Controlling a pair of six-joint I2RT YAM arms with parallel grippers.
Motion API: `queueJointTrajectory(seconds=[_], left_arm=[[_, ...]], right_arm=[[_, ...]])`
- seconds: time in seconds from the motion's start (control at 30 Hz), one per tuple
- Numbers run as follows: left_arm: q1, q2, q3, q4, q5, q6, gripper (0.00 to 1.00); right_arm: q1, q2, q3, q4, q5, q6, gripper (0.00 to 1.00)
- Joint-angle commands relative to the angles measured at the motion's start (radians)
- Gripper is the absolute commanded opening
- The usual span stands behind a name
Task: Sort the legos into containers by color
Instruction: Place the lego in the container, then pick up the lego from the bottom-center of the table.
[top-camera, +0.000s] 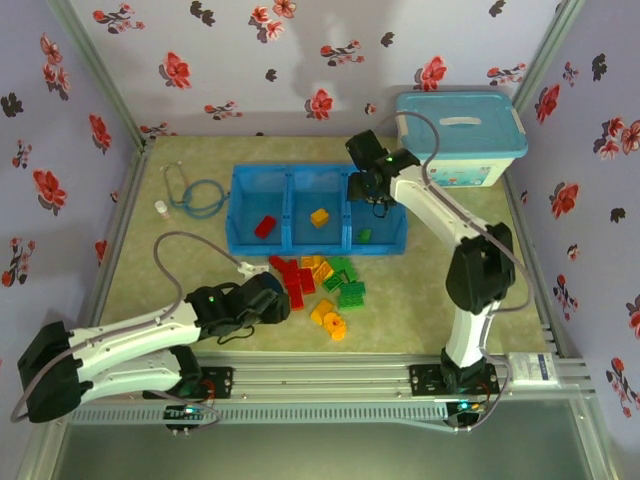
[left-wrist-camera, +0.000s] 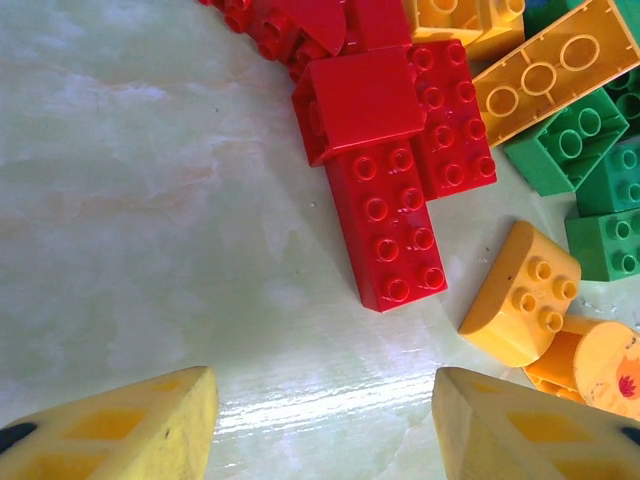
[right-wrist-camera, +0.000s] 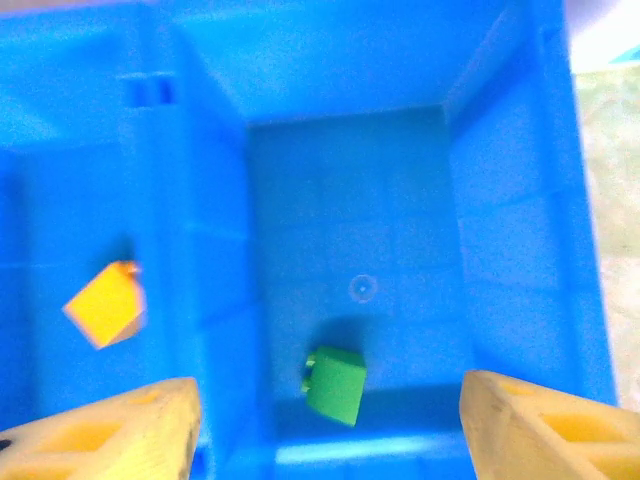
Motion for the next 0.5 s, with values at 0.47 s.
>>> queueJointTrajectory(seconds=[0.47], left_arm=[[-0.003,0.134,0.099,0.056,-0.012,0.013,0.63]], right_arm=[[0.386,-0.528,-0.628,0.114,-0.032,0.122,0.7]])
